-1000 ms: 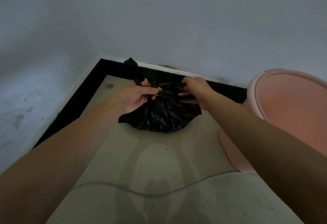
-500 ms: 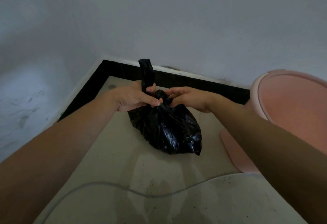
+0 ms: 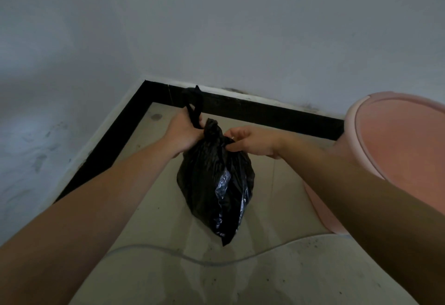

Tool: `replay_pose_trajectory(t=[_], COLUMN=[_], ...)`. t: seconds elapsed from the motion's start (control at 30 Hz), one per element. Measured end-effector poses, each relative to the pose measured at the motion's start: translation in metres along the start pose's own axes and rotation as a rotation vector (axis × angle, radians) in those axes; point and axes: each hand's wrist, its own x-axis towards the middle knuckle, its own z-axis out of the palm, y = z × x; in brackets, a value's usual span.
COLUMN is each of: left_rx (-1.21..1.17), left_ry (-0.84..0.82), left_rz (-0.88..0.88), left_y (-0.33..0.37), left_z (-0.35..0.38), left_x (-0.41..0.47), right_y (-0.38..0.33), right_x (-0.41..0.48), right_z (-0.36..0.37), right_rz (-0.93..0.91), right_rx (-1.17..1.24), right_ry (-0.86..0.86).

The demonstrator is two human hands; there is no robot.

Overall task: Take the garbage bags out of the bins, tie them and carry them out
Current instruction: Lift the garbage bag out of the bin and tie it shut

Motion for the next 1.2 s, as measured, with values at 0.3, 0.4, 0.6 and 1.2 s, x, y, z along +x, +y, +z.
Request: replay_pose_trajectory(t=[0.3, 0.4, 0.6, 1.2], left_rx=[-0.424, -0.57, -0.792, -0.708], left_ry=[-0.186, -0.202, -0.177, -0.104], left_rz=[-0.287, -0.374, -0.495, -0.274], left_y=[0.007, 0.011, 0.011, 0.008], left_z=[0.005, 0.001, 0.0, 0.006], left_x=[-0.005, -0.003, 0.001, 0.004], right_y=[-0.003, -0.001, 0.001, 0.019], right_x=[-0.003, -0.002, 0.0, 0.002], right_z=[0.006, 0.004, 0.003, -0.01], right_rz=[-0.052, -0.077, -0.122, -0.061], right_rx=[0.03, 0.047, 0.047, 0.242], right_ry=[0.098, 0.131, 0.168, 0.322])
